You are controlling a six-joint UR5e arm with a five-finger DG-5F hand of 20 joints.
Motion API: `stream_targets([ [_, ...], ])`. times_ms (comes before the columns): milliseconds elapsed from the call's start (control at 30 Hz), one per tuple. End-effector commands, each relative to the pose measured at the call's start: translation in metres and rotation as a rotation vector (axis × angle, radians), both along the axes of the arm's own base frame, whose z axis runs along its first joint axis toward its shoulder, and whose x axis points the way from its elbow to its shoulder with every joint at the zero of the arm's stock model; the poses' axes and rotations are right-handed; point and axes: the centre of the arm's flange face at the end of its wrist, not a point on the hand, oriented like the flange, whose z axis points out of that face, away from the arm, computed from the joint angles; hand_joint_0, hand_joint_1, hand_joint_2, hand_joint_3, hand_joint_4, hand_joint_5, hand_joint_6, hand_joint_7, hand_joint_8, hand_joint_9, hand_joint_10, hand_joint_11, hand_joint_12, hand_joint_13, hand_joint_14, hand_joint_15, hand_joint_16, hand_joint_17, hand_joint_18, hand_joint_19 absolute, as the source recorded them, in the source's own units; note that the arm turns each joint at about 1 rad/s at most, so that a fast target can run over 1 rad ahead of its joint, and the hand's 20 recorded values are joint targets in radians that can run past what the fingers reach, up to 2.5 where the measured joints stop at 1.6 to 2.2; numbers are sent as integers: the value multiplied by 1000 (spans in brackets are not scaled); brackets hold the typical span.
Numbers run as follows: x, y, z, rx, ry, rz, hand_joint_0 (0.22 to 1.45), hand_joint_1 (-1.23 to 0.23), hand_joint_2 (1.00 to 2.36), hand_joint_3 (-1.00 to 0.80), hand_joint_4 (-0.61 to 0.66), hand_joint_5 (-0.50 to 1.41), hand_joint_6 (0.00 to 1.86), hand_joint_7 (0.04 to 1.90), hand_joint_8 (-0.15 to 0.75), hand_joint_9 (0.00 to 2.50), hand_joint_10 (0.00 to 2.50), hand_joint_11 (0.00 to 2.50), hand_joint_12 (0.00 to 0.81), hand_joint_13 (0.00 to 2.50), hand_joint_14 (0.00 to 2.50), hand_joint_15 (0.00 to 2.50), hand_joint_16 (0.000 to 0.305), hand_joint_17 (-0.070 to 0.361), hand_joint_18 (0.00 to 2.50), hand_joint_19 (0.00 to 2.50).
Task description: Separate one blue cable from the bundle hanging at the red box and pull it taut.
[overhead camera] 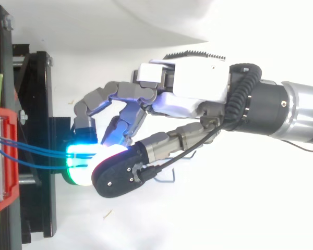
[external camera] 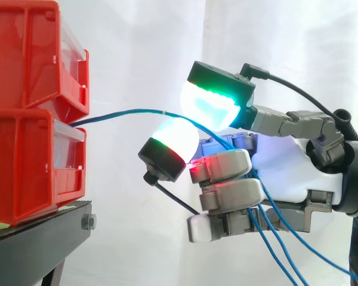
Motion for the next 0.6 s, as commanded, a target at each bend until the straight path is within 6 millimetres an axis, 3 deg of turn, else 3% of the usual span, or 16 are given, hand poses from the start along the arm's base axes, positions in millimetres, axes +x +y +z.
stream_targets([
  [0, 0, 0, 0, 0, 0, -1, 691, -755, 1015, -321, 90, -200, 836, 1082, 317, 1178, 2, 1723, 365, 1246, 2, 1753, 46, 103, 885, 697],
  [200, 0, 0, 0, 0, 0, -1, 693, -797, 1020, -253, 51, -198, 837, 1080, 310, 1156, 109, 1735, 365, 1160, 477, 1731, 48, 109, 968, 831],
  [567, 0, 0, 0, -6, 2, 0, 776, -914, 1011, -383, 87, -198, 841, 1074, 323, 1138, 164, 1731, 378, 1143, 623, 1715, 49, 110, 982, 838],
])
